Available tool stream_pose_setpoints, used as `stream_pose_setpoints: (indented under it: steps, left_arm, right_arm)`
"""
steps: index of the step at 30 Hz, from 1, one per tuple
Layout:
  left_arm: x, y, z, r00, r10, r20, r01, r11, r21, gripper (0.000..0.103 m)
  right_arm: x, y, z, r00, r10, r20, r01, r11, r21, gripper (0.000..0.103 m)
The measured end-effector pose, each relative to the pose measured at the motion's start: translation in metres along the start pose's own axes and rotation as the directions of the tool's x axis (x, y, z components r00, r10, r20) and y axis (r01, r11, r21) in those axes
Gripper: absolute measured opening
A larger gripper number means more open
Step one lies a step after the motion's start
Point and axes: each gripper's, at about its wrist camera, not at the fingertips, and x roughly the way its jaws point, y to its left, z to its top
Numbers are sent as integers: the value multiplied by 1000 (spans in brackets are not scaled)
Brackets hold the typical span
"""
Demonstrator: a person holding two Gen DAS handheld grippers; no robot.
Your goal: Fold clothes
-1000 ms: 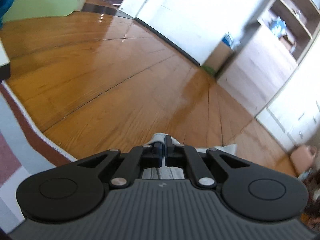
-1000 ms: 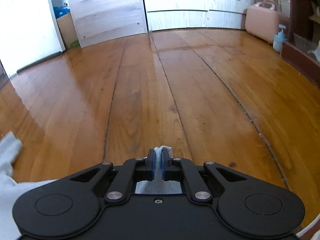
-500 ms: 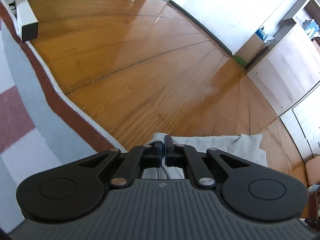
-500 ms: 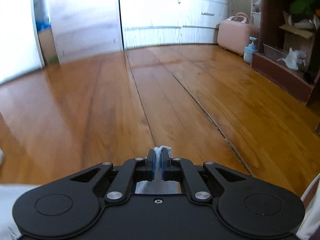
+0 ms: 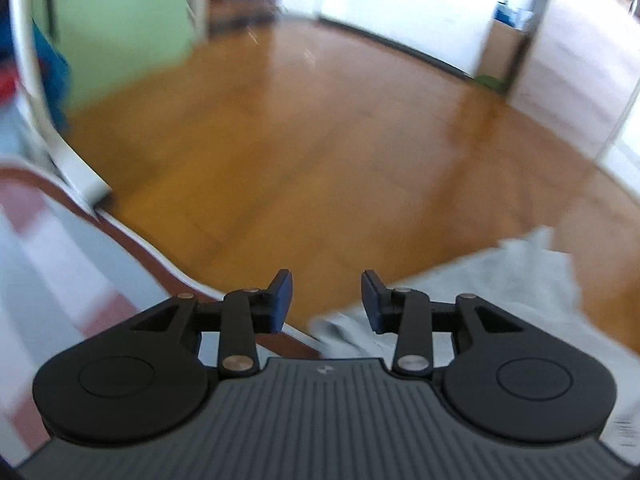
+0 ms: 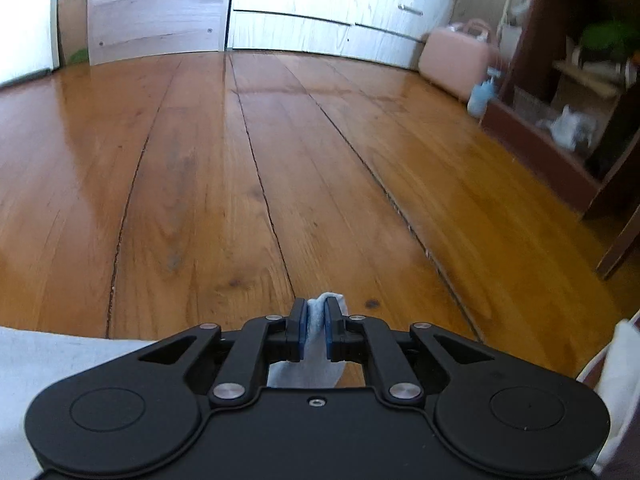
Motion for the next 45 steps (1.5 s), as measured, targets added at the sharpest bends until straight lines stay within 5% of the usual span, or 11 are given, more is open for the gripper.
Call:
stream_pose_setpoints:
  steps: [5,10,17,21,26,27,28,30,36,41,45]
  left_arm:
    - [7,-3,-6,993,-113,-17,112,992,-50,45]
    - [38,-37,-4,951,-292,-98,295,956,8,55]
    - [112,-114,36,859,-414,-300,487,842,233,55]
    - [119,-143,35,785,-479,-393,593,764,254,51]
    - [115,-148,30,787,-487,-378,592,769,241,51]
    - [114,-147,29,795,-481,-369,582,777,239,51]
    - [112,-145,29,807,-473,-354,568,786,243,51]
    - [105,-139,29,839,-450,-306,529,807,264,51]
    - [75,-108,39,873,-469,-134,487,846,216,54]
    - [71,-118,32,819,-548,-168,572,800,180,54]
    - [53,-152,-3,744,-601,-291,667,694,270,56]
  right_arm:
    - [1,22,23,968,-250,-23,249,967,-62,32]
    - [-9,42,51,970,224,-96,-210,968,139,45]
    - [6,184,58,577,760,-299,-728,645,232,54]
    - [-1,246,59,581,761,-289,-760,634,142,62]
    - [0,291,56,621,745,-243,-749,656,96,63]
    - [-1,295,55,623,750,-224,-754,651,83,52]
    - [-5,298,55,623,756,-201,-763,644,58,6]
    - [-23,299,52,615,775,-143,-787,615,-47,5]
    - [-119,243,2,378,909,-178,-879,291,-378,5]
    - [-135,213,-73,499,748,-438,-799,203,-566,4]
    - [-123,195,-75,491,760,-426,-844,294,-449,11]
